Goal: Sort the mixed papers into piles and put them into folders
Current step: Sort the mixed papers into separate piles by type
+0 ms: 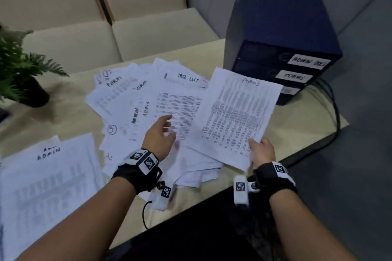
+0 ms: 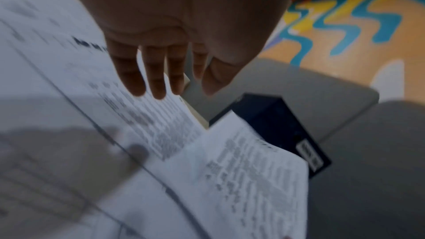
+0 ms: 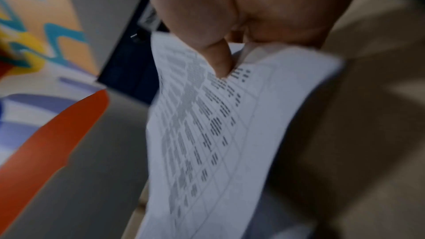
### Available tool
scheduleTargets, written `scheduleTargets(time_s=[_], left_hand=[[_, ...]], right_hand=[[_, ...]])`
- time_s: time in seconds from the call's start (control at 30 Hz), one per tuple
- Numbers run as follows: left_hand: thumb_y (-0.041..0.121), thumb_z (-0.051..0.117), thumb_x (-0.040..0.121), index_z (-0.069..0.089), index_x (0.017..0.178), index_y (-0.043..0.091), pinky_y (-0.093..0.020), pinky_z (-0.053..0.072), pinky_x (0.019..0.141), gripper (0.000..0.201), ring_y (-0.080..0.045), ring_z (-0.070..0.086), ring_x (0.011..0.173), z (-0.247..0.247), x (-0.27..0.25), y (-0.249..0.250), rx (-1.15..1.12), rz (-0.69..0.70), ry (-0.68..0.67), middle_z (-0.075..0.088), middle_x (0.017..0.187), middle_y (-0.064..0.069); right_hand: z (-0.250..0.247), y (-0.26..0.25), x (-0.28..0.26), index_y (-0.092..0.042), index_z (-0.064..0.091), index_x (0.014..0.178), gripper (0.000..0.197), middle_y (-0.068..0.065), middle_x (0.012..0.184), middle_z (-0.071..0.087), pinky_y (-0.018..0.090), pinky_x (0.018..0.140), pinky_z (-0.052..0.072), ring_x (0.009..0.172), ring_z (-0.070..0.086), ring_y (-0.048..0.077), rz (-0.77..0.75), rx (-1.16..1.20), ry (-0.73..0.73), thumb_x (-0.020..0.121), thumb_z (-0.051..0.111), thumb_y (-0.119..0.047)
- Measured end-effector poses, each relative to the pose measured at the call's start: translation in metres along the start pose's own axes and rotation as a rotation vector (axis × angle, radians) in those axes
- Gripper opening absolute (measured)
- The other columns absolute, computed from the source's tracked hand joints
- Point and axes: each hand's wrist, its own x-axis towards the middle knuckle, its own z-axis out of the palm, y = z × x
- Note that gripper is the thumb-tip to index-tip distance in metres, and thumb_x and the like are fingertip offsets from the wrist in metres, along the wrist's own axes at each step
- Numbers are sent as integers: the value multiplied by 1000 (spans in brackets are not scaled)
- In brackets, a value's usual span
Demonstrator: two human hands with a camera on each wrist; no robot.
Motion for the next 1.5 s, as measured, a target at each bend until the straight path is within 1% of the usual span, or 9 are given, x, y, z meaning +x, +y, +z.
scheduleTargets(time_s=[0.3,0.4,0.5,0.73,0.93,1.07,1.23,1.4,1.5], left_hand=[[35,68,82,37,142,35,-52,24,110,68,-24,13,144,47,16,-9,673,-60,-8,21,154,-3],[43,68,80,31,143,38,-54,23,109,73,-25,8,144,48,15,-17,731,-126,-54,15,156,-2],[50,67,78,28,145,39,-54,24,111,78,-26,10,143,46,14,-25,756,-150,-56,15,154,-2],[55,67,76,45,137,35,-49,24,111,68,-26,22,137,31,11,-34,738,-77,-8,30,144,-6],[55,65,78,32,140,45,-60,11,111,71,-26,7,144,16,-1,-48,791,-69,-19,18,153,-3],[58,55,85,26,143,49,-59,10,113,66,-30,-4,146,3,-10,-58,817,-92,-125,2,160,0],[46,59,87,51,133,37,-50,13,117,47,-31,4,146,-16,-17,-69,743,5,-157,16,158,-6],[34,65,83,51,133,32,-45,27,110,53,-27,20,140,-33,-37,-77,674,-67,15,26,152,-7],[32,62,85,47,136,31,-41,29,110,54,-26,23,138,-37,-45,-84,623,-161,-27,27,151,-7]], right_hand=[[-48,13,64,5,47,134,41,22,134,52,33,81,43,113,56,35,364,-148,92,98,37,-12],[-49,10,65,7,60,110,31,18,99,67,35,60,54,76,67,32,420,-90,85,92,41,-10],[-39,6,61,4,63,92,28,20,69,71,44,57,59,56,69,35,363,0,77,87,45,-17],[-47,10,49,-6,57,82,69,16,65,64,29,51,48,48,58,27,368,-150,-69,81,51,-74],[-43,18,25,-7,63,69,85,13,64,71,43,75,58,64,70,30,282,-541,-135,72,38,-88],[-29,9,2,0,61,85,68,13,84,64,29,60,45,79,63,27,121,-711,-62,86,49,-67],[22,-18,-32,-12,54,77,29,3,78,57,28,55,36,68,51,18,-233,-641,-156,89,63,-36],[83,-35,-35,-12,56,124,45,5,127,52,33,92,44,116,47,25,-533,-826,-242,87,65,-36],[106,-37,-34,-16,43,137,60,6,137,45,41,99,38,122,41,30,-589,-1035,-247,86,64,-40]])
